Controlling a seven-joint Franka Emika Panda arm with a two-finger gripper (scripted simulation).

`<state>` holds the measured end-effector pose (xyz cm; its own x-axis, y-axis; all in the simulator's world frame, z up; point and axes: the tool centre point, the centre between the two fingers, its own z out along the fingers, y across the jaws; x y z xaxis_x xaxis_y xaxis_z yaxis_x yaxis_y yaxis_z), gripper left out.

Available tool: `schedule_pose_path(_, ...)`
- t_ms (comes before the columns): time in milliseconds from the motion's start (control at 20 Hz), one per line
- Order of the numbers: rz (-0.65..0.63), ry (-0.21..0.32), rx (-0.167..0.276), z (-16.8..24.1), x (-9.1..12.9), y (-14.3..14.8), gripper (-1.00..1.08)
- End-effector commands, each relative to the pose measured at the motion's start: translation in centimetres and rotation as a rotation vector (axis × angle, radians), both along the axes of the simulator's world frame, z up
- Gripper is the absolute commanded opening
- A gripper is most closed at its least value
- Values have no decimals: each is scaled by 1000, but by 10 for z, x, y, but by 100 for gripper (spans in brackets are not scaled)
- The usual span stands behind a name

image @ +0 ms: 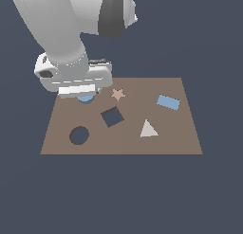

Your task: Insert a designated object into the corresponding slot on a board.

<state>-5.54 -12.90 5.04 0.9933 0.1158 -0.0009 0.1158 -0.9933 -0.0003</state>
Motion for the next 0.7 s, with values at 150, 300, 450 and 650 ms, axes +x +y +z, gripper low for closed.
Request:
schedule_pose_path(150,2,-1,0,-12,1,0,100)
schedule_pose_path(300,3,-1,0,-19,1,-1,100)
schedule_pose_path(450,3,-1,0,-21,1,-1,-100)
schedule_pose_path(650,3,-1,0,-21,1,-1,-100)
